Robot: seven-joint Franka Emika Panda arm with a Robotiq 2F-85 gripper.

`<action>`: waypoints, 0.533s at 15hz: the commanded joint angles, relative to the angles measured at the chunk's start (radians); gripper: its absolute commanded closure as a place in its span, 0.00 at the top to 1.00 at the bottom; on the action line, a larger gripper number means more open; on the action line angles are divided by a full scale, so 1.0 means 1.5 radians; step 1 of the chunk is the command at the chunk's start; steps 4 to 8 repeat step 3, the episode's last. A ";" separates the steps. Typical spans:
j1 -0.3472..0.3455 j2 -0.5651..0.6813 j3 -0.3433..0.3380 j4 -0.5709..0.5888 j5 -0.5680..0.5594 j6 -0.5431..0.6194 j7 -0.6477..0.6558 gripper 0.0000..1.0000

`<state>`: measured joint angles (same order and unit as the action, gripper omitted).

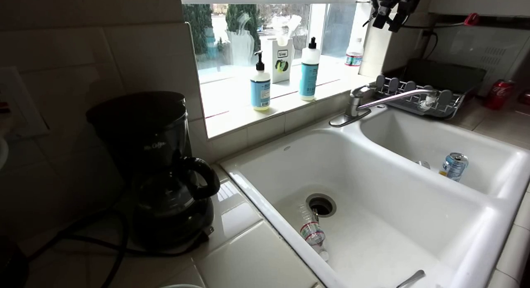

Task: Put the blue bottle on the window seal

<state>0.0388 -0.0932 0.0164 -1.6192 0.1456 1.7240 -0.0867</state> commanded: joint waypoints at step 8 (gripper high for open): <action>0.000 -0.053 0.000 -0.046 0.006 -0.022 -0.010 1.00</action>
